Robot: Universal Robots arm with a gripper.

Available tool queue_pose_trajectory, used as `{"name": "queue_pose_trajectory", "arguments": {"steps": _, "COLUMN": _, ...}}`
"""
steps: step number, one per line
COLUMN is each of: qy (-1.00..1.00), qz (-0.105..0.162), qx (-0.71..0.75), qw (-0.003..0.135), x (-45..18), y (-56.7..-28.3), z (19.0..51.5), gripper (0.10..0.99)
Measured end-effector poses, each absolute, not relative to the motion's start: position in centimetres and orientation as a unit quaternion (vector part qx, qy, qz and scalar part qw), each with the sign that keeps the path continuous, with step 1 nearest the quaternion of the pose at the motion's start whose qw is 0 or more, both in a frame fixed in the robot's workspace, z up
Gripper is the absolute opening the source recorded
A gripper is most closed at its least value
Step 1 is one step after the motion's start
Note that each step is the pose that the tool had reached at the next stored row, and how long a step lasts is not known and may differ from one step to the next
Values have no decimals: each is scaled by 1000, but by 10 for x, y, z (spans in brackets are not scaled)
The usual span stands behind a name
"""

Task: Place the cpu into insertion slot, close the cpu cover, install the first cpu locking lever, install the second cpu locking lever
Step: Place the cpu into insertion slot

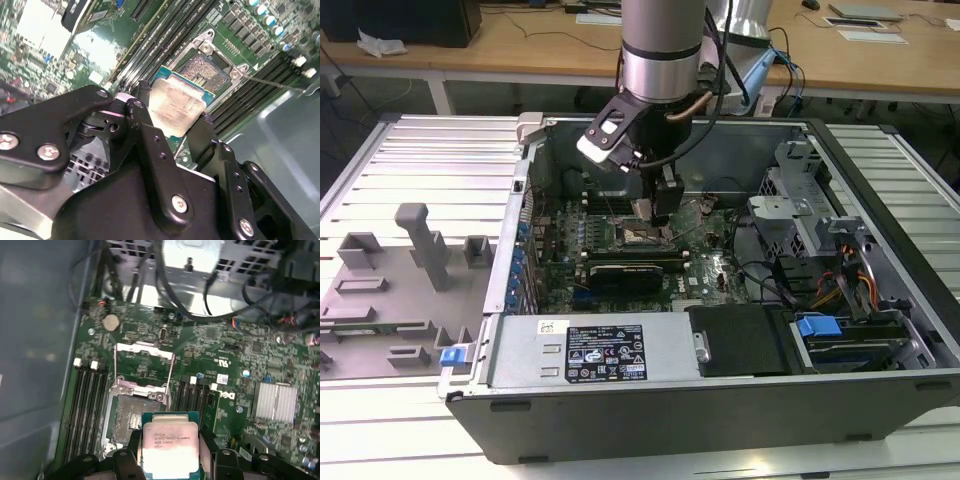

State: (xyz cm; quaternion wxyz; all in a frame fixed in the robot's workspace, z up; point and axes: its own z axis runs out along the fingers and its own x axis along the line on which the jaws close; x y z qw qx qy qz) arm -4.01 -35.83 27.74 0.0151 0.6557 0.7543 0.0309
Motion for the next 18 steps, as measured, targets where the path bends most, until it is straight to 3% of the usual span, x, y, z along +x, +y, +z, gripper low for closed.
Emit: {"name": "queue_pose_trajectory", "arguments": {"steps": 18, "qy": 721, "qz": 22, "qx": 693, "qw": 24, "x": -40, "y": -341, "z": 256, "gripper": 541}}
